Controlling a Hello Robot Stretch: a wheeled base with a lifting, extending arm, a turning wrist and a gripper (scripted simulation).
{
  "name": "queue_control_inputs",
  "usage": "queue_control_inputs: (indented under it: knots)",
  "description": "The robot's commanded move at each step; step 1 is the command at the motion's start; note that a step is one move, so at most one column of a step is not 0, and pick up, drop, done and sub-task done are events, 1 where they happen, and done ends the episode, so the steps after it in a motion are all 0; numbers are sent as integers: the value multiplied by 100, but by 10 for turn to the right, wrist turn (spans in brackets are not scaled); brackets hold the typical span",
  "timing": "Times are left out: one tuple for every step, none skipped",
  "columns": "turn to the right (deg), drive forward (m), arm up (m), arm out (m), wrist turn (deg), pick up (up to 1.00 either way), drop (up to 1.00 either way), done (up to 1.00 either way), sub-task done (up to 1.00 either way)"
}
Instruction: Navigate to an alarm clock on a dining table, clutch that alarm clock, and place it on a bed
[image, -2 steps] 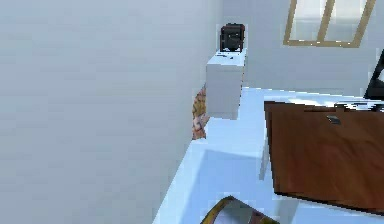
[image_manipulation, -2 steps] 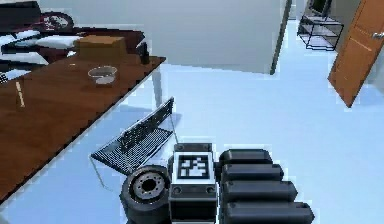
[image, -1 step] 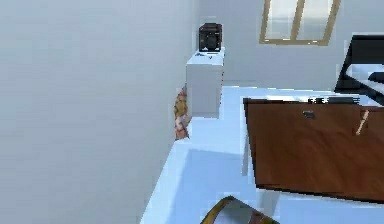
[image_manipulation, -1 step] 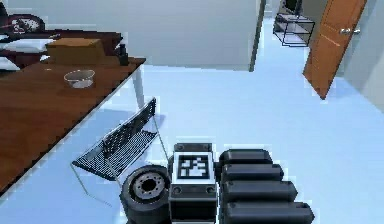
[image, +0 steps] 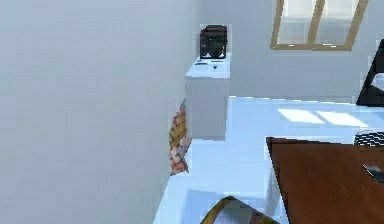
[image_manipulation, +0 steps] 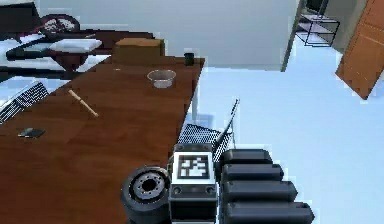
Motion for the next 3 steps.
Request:
queue_control_inputs:
  knots:
    - [90, 0, 0, 0, 0, 0, 0, 0, 0]
    - [0, 100, 0, 0, 0, 0, 0, 0, 0]
    - [90, 0, 0, 0, 0, 0, 0, 0, 0]
